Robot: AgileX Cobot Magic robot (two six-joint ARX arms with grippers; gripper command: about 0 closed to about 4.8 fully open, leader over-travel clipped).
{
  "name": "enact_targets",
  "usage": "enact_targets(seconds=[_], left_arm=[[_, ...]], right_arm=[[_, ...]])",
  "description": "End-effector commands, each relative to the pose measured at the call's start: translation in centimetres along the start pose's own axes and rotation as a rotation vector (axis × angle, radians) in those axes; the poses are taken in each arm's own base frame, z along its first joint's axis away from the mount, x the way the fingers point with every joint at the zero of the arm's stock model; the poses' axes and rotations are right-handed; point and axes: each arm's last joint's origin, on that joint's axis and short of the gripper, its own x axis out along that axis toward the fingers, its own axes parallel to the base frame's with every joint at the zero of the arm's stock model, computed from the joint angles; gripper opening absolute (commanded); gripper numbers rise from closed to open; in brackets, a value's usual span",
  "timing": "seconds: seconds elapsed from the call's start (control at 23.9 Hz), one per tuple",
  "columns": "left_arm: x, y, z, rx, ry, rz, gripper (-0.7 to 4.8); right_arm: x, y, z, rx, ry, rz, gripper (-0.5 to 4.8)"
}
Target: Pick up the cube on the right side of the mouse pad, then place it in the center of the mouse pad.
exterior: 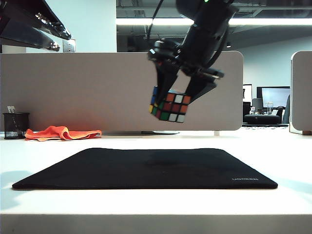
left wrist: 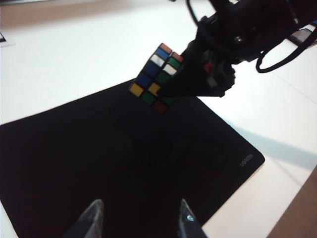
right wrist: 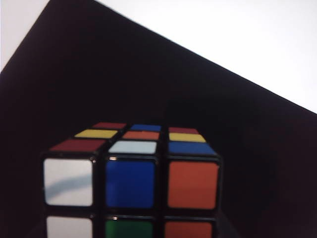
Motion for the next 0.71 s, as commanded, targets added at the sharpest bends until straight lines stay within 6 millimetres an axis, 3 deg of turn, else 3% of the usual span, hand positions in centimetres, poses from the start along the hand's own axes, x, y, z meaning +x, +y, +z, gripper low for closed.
enact_targets(seconds=[0.04, 0.33, 0.71], left_arm=[[-0.1, 0.0, 0.1, 0.005, -0.001, -0.001, 1.92], [-0.1, 0.0, 0.1, 0.004, 0.000, -0.001, 1.91], [-0.1, 0.0, 0.0, 0.000, 0.007, -0.002, 1.84]], right_arm=[[1.2, 0.2, 0.6, -0.025, 0.021, 0.003, 2.61], [2.8, 1.5, 0.0, -0.167, 0.081, -0.009, 2.65], [4.3, 1.6, -1.0, -0.168, 0.162, -0.005, 2.68]])
